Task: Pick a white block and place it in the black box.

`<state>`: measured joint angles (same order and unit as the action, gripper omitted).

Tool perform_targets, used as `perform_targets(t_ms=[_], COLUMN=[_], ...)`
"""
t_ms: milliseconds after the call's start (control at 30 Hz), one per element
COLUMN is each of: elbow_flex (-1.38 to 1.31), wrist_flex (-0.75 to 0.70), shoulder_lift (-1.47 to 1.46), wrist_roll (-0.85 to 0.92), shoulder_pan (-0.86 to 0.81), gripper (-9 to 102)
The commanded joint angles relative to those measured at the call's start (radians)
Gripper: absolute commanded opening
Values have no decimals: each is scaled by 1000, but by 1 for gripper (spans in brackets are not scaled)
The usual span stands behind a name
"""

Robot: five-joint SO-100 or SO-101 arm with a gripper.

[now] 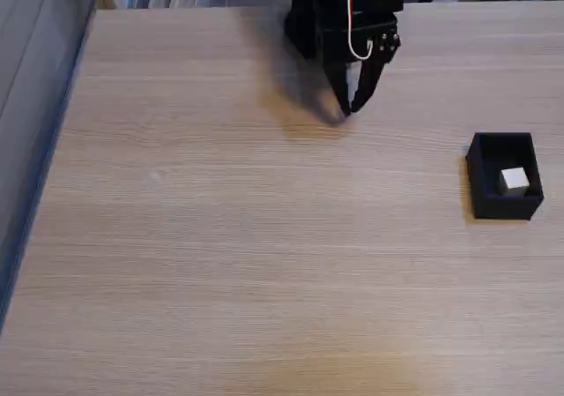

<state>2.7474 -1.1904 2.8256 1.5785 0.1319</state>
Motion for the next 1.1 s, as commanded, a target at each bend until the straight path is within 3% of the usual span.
perform_targets(t_ms=[0, 400, 667, 1067], elbow_flex=[86, 356, 359, 359], wrist_flex=[-32, -63, -156, -158], shoulder_lift=[103, 371, 505, 506], wrist_roll=[15, 115, 20, 32], shoulder_pan=[-74, -249, -239, -222], gripper=[0, 0, 0, 0])
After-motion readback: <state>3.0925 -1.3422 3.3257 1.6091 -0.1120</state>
